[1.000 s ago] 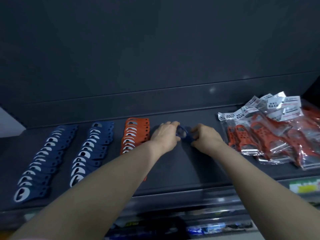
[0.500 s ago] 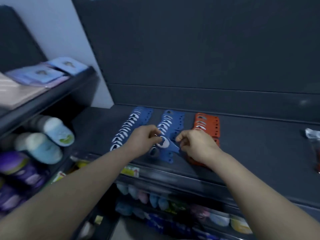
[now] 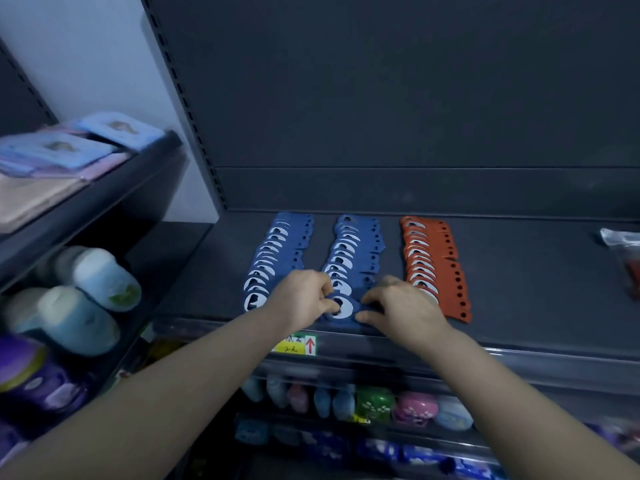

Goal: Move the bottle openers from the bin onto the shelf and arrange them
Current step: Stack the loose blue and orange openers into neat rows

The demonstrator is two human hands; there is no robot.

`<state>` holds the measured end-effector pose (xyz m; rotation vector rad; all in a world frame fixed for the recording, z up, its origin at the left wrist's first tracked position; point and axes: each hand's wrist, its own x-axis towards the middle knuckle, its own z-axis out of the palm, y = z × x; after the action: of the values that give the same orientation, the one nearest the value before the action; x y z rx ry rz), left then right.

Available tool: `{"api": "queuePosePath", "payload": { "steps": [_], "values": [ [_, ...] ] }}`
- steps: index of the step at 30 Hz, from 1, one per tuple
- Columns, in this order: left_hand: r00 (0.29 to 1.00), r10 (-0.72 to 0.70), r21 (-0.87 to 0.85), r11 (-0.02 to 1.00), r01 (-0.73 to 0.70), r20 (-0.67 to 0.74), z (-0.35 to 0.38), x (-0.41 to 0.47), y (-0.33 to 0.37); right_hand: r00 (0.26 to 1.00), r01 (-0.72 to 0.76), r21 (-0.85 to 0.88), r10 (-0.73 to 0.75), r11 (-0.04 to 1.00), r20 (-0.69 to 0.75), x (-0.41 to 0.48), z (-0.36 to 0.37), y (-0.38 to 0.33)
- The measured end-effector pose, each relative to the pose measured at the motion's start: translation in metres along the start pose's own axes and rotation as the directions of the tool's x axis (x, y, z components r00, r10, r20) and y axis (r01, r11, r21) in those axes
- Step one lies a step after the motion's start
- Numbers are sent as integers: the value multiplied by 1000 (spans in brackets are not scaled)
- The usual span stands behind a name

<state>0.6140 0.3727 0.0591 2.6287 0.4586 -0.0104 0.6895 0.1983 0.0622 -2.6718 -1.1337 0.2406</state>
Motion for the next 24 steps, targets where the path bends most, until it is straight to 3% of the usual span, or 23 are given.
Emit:
{"api": "queuePosePath", "payload": {
  "steps": [3, 8, 11, 18, 22, 24],
  "values": [
    [999, 2, -37, 999, -3, -40, 0, 6, -4, 999, -30, 9, 30, 1000, -34, -1, 0, -3],
    [985, -82, -297, 954, 34, -151, -3, 6, -13, 968, -92, 82, 109, 992, -228, -5, -2, -7],
    [953, -165, -287, 954, 88, -256, -7, 5, -19, 986, -126, 45, 130, 991, -101, -3, -1, -11],
    [937, -204, -311, 944, 112, -282, -7, -3, -21, 978, -118, -114, 135, 987, 161, 13, -8, -21],
    [922, -236, -402, 910, 99, -307, -13, -6, -25, 971, -93, -95, 112, 991, 213, 14, -8, -18],
    [930, -213, -453, 890, 58, -299, -16, -7, -27, 979, -125, -25, 127, 992, 161, 17, -12, -13]
  ]
}}
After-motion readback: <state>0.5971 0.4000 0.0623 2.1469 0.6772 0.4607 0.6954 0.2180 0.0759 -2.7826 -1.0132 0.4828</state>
